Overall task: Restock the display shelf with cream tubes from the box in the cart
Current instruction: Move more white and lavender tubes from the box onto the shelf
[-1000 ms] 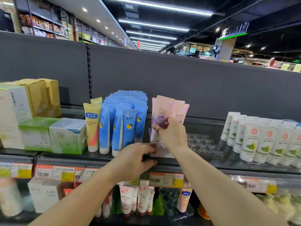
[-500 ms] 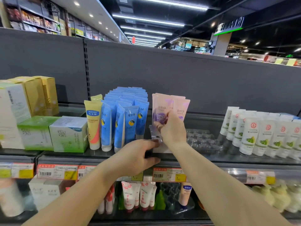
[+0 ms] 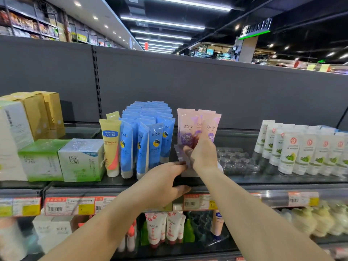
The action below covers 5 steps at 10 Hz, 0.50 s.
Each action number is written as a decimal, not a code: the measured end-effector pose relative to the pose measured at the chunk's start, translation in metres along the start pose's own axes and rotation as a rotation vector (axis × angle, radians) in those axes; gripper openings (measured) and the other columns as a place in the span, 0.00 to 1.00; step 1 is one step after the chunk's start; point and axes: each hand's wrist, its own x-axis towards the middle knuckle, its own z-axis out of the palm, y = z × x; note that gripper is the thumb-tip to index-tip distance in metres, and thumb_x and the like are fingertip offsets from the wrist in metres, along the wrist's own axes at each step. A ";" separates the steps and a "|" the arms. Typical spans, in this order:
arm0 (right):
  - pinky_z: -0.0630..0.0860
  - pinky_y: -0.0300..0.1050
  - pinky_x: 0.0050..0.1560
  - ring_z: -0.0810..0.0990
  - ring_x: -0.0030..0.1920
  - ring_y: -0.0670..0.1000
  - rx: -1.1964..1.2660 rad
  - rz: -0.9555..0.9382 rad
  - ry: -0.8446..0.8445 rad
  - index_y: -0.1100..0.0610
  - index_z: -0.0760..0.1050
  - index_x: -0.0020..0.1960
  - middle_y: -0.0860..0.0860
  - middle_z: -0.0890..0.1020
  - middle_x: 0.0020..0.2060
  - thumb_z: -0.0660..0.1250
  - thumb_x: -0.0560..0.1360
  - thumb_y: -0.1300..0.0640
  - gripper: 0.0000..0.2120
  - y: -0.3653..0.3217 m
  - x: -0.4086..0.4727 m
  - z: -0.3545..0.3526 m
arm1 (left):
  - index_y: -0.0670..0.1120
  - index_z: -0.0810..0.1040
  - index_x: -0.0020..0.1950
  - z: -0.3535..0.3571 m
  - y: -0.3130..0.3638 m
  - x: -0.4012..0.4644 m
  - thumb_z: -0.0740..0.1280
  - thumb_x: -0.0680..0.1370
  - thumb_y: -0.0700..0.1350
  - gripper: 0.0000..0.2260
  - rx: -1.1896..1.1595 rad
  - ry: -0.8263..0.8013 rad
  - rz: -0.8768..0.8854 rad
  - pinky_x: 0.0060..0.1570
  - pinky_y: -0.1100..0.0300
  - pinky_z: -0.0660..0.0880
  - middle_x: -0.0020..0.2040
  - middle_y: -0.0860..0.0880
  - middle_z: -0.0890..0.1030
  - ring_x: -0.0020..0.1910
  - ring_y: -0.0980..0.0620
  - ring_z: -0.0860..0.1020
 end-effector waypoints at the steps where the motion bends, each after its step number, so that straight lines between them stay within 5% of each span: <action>1: 0.69 0.40 0.44 0.75 0.45 0.50 0.000 0.030 -0.013 0.57 0.71 0.52 0.49 0.75 0.43 0.68 0.75 0.55 0.10 -0.005 -0.004 -0.002 | 0.57 0.66 0.73 -0.001 -0.003 0.001 0.66 0.78 0.53 0.24 -0.006 -0.022 0.014 0.61 0.62 0.70 0.67 0.58 0.72 0.64 0.57 0.72; 2: 0.70 0.35 0.40 0.77 0.47 0.50 -0.037 0.042 -0.002 0.54 0.72 0.50 0.47 0.77 0.43 0.66 0.78 0.56 0.04 -0.001 -0.009 -0.004 | 0.57 0.65 0.74 -0.002 -0.002 -0.001 0.66 0.78 0.53 0.25 0.001 -0.027 0.038 0.64 0.62 0.68 0.70 0.59 0.70 0.67 0.57 0.70; 3: 0.75 0.44 0.46 0.76 0.49 0.51 -0.145 -0.059 0.011 0.55 0.74 0.56 0.48 0.77 0.48 0.66 0.78 0.56 0.08 0.004 -0.022 -0.012 | 0.55 0.64 0.75 -0.001 0.000 -0.003 0.66 0.78 0.53 0.25 0.002 0.002 0.021 0.64 0.63 0.65 0.72 0.58 0.68 0.69 0.56 0.67; 5: 0.77 0.47 0.46 0.78 0.48 0.52 -0.237 -0.246 0.012 0.54 0.78 0.54 0.49 0.81 0.46 0.61 0.79 0.52 0.09 0.016 -0.061 -0.042 | 0.55 0.70 0.70 0.006 0.020 -0.018 0.65 0.78 0.52 0.19 0.008 0.128 -0.066 0.60 0.57 0.72 0.64 0.56 0.77 0.61 0.55 0.74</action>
